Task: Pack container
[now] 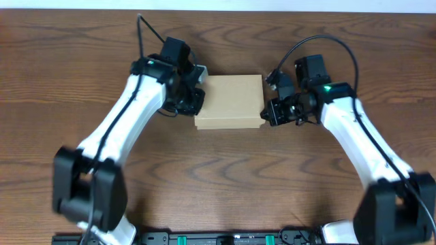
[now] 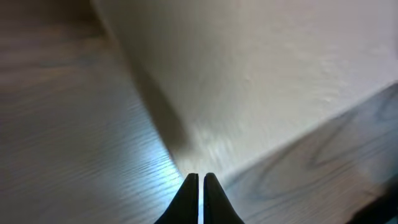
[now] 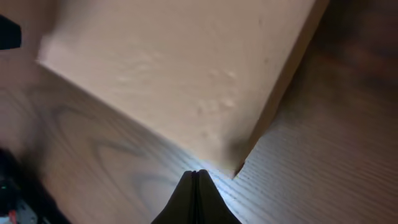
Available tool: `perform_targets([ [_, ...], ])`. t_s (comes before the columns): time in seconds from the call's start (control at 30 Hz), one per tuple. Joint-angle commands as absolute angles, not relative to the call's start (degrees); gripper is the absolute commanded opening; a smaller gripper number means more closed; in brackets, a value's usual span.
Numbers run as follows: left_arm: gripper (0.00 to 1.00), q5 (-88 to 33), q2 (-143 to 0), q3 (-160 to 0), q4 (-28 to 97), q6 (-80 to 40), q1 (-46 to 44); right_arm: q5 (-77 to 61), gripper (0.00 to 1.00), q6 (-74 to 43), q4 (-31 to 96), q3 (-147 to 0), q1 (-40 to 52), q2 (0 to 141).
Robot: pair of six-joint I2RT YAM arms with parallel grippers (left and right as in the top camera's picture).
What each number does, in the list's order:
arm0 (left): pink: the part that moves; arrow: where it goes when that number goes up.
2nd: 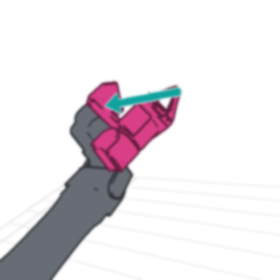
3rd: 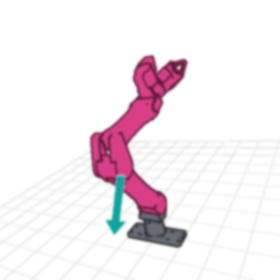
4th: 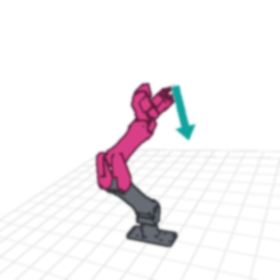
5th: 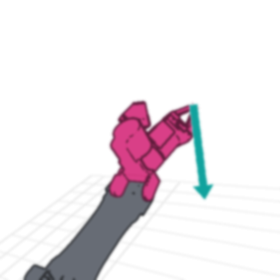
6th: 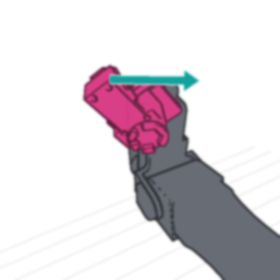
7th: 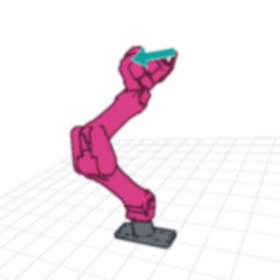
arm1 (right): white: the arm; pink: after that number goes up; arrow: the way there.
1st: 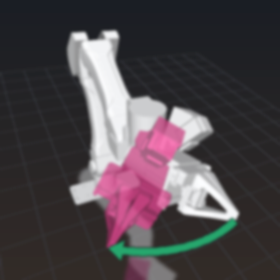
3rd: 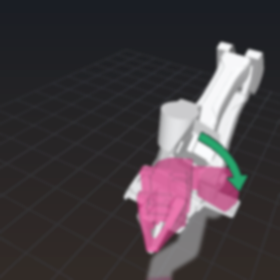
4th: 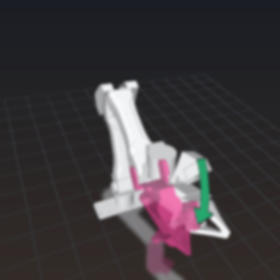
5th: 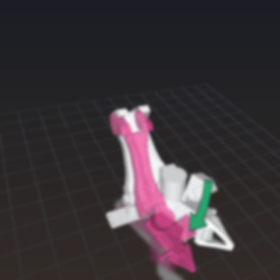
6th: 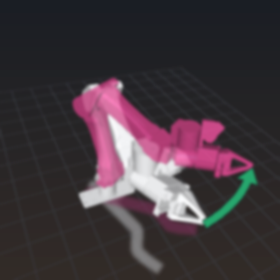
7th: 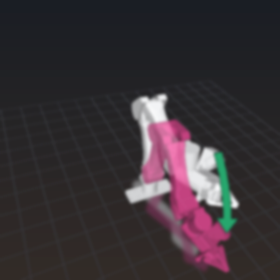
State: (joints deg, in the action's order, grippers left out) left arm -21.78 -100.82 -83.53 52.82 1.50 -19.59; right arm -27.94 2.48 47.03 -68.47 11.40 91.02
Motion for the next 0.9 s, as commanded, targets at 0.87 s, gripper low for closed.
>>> perform_targets([
  [0.87, 0.08, -18.0, -30.8, -46.6, 52.1, -12.4, -25.3, -29.0, 0.08, -9.9, 58.6, -42.1, 12.1, 24.3],
])
